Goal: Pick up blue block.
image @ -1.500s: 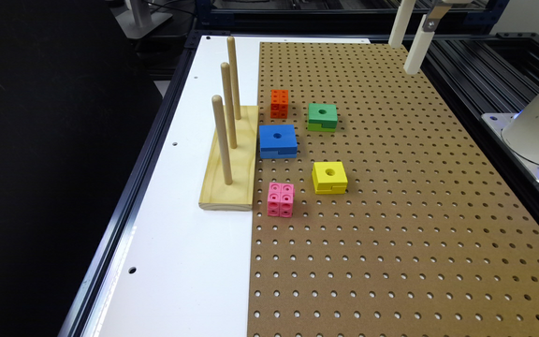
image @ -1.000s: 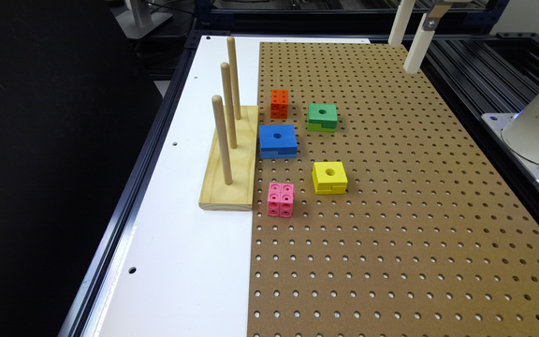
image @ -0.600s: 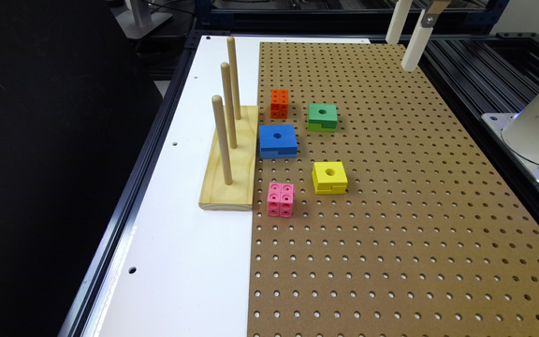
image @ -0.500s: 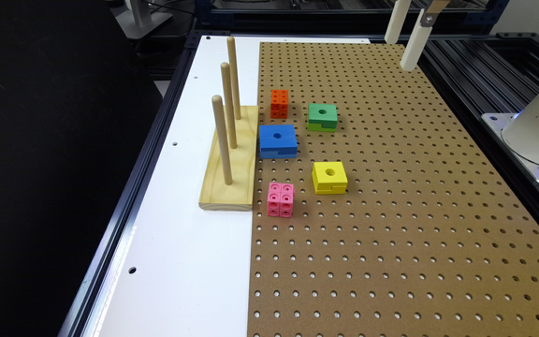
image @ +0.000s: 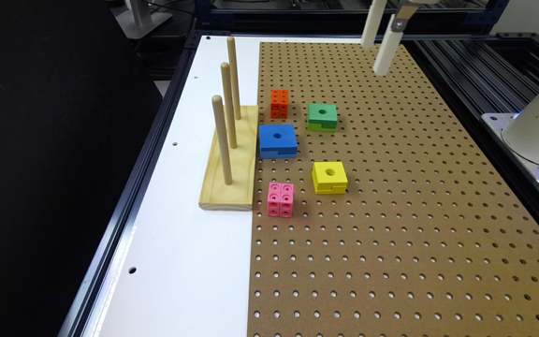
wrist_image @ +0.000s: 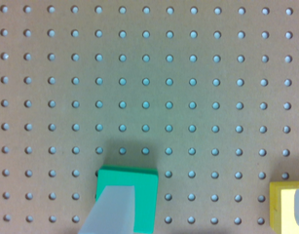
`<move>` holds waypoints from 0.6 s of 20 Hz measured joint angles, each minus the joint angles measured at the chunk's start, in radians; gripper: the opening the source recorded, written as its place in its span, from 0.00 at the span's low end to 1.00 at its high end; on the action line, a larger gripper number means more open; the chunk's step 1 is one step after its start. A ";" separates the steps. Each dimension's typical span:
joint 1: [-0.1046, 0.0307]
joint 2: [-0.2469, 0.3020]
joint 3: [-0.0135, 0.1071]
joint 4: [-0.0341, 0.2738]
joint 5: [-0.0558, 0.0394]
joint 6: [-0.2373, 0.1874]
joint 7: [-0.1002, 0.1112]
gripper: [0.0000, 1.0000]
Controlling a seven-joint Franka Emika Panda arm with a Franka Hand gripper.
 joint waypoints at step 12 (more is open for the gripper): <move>0.004 0.140 0.020 0.140 0.0006 0.000 0.020 1.00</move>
